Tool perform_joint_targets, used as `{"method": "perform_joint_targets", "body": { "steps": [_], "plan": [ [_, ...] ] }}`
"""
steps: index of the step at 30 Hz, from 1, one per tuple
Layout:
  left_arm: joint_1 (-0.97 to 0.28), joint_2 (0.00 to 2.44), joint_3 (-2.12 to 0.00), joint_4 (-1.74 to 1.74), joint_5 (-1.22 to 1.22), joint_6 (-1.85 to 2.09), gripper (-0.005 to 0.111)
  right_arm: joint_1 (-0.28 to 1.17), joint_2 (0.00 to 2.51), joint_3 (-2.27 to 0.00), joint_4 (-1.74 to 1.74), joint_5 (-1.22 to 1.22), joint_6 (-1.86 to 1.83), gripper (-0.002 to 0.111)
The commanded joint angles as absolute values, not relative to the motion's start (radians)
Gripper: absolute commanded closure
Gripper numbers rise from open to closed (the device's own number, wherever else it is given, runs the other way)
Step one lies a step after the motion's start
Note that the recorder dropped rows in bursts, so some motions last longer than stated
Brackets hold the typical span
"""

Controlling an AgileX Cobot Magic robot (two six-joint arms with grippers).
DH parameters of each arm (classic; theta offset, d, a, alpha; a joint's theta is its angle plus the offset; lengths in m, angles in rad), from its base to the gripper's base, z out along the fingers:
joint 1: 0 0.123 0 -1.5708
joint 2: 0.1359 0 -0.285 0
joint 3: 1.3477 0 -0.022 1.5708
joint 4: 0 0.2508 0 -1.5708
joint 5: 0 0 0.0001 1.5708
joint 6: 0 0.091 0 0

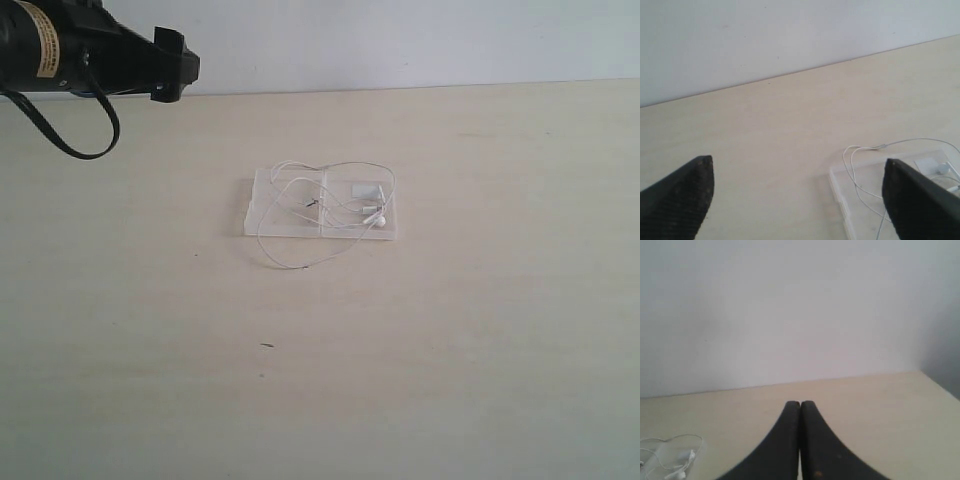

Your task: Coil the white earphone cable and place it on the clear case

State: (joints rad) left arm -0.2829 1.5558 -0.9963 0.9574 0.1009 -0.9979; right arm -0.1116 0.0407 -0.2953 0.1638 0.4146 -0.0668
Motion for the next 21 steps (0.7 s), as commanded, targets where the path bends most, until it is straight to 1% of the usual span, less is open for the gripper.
{"method": "perform_joint_targets", "body": {
  "steps": [1,5,14,21],
  "plan": [
    [-0.278,1.549,-1.001,0.95,0.1,-1.002,0.02,-0.124,0.024,-0.183,-0.112,0.39,0.317,0.108],
    [-0.278,1.549,-1.001,0.95,0.1,-1.002,0.02,-0.124,0.012,-0.108,-0.22,0.368,0.439,0.108],
    [-0.278,1.549,-1.001,0.95,0.1,-1.002,0.02,-0.122,0.0,-0.019,-0.22,0.318,0.387,0.108],
    [-0.278,1.549,-1.001,0.95,0.1,-1.002,0.02,-0.122,0.0,0.0,-0.182,0.316,0.358,0.108]
  ]
}}
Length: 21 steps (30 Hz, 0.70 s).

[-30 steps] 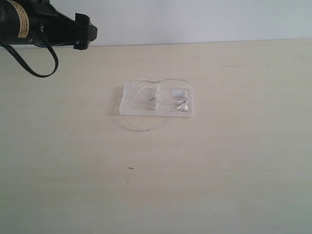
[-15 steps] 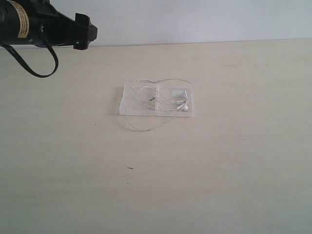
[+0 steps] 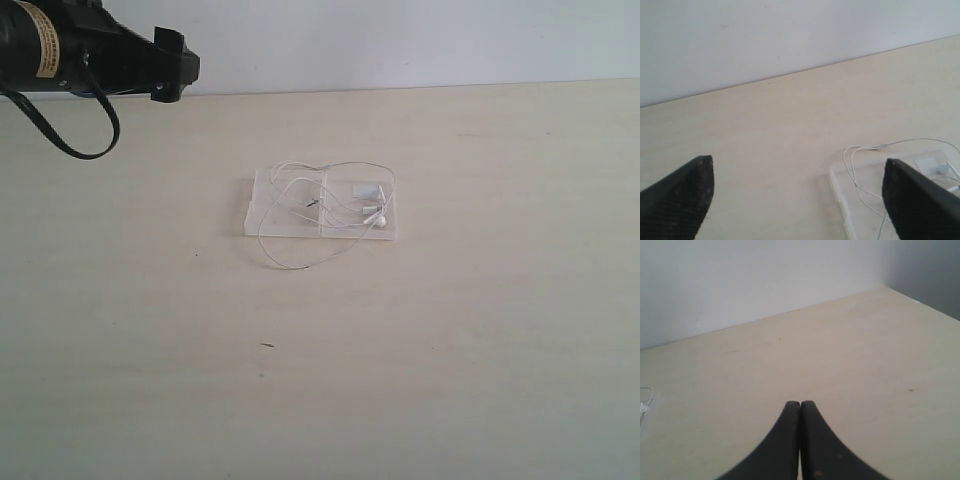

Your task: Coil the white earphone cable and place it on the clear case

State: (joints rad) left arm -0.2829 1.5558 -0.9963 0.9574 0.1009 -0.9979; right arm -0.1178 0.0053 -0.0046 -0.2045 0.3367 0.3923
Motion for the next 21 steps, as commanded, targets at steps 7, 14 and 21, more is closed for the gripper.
{"method": "perform_joint_targets", "body": {
  "steps": [7,14,21],
  "plan": [
    [-0.278,1.549,-1.001,0.95,0.1,-1.002,0.02,-0.122,0.0,0.0,-0.049,0.316,0.189,0.108],
    [-0.278,1.549,-1.001,0.95,0.1,-1.002,0.02,-0.122,0.0,0.0,-0.049,0.316,0.187,0.108],
    [-0.278,1.549,-1.001,0.95,0.1,-1.002,0.02,-0.122,0.0,0.0,-0.049,0.316,0.185,0.108]
  ]
}}
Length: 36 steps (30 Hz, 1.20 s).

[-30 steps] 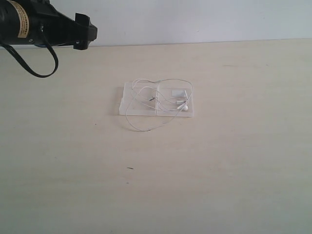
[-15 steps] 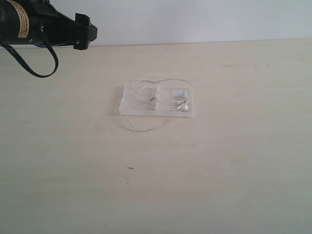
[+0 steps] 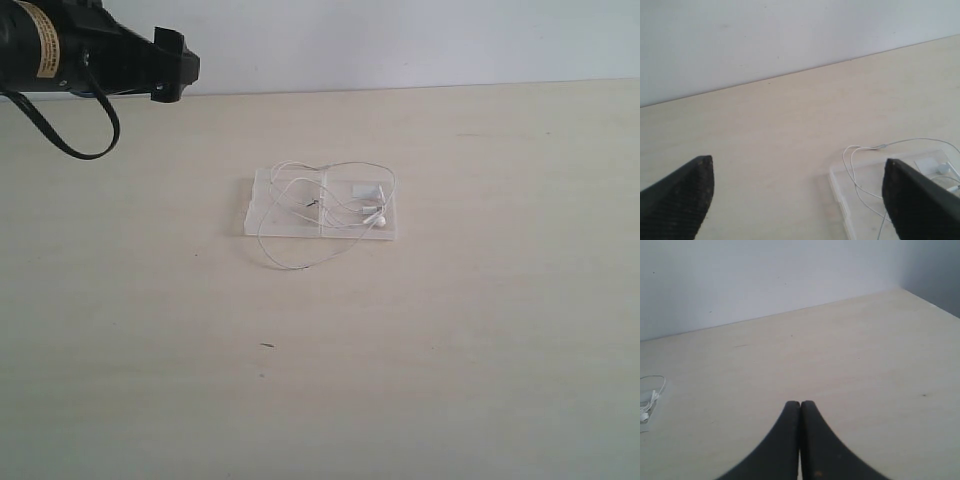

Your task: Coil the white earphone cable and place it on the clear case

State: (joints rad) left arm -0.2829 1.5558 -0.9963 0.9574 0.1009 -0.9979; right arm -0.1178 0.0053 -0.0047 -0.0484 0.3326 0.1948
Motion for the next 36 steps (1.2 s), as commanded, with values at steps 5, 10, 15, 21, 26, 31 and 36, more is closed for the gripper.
{"method": "perform_joint_targets", "body": {
  "steps": [5,10,15,21,26,31,36],
  "plan": [
    [-0.278,1.549,-1.001,0.95,0.1,-1.002,0.02,-0.122,0.0,0.0,-0.049,0.316,0.185,0.108],
    [-0.278,1.549,-1.001,1.051,0.104,-0.836,0.02,-0.122,0.0,0.0,-0.049,0.316,0.185,0.108],
    [-0.278,1.546,-1.001,1.077,0.104,-0.79,0.02,-0.122,0.0,0.0,-0.049,0.316,0.185,0.108],
    [-0.278,1.402,-0.989,1.081,0.157,-0.785,0.02,-0.122,0.0,0.0,-0.049,0.316,0.185,0.108],
    [-0.276,1.133,-0.901,1.081,0.285,-0.785,0.02,-0.122,0.0,0.0,-0.049,0.316,0.185,0.108],
    [-0.206,0.811,-0.782,1.049,0.302,-0.813,0.02,-0.122,0.0,0.0,-0.049,0.316,0.185,0.108],
    [-0.09,0.516,-0.653,1.031,0.326,-0.818,0.02,-0.122,0.0,0.0,-0.049,0.316,0.185,0.108]
  ]
}}
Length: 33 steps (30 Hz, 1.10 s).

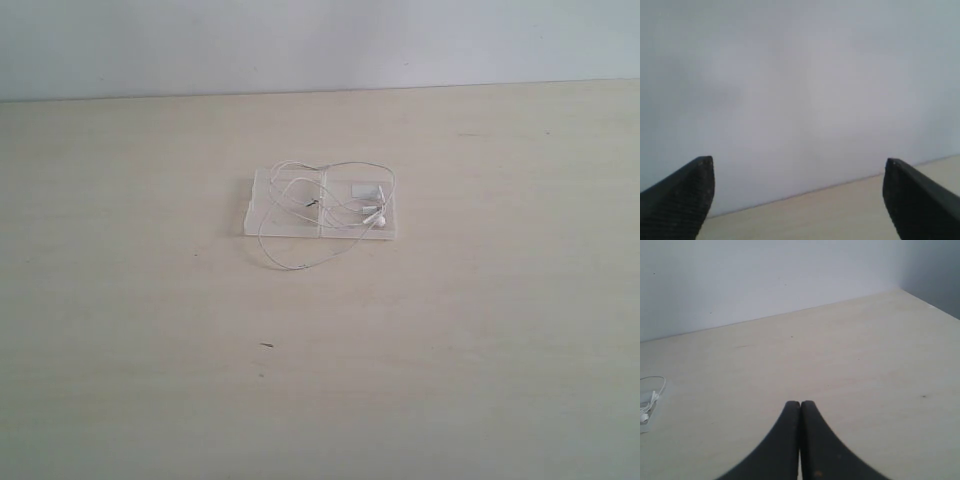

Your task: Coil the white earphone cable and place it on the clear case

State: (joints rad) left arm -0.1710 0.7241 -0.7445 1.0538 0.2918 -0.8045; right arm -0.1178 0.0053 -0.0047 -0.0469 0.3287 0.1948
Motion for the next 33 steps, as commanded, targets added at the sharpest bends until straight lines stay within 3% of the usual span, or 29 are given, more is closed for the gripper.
{"method": "perform_joint_targets", "body": {
  "steps": [1,9,16,23,33],
  "plan": [
    [-0.068,0.476,-0.637,1.026,0.331,-0.818,0.02,-0.122,0.0,0.0,-0.049,0.316,0.185,0.108],
    [-0.023,0.234,-0.564,0.979,0.439,-0.818,0.02,-0.122,0.0,0.0,-0.049,0.316,0.185,0.108],
    [-0.023,0.197,-0.553,0.926,0.439,-0.818,0.02,-0.122,0.0,0.0,-0.049,0.316,0.185,0.108],
    [-0.023,0.187,-0.465,0.673,0.43,-0.799,0.02,-0.122,0.0,0.0,-0.049,0.316,0.185,0.108],
    [-0.023,0.183,-0.308,0.246,0.288,-0.361,0.02,-0.122,0.0,0.0,-0.049,0.316,0.185,0.108]
  ]
}}
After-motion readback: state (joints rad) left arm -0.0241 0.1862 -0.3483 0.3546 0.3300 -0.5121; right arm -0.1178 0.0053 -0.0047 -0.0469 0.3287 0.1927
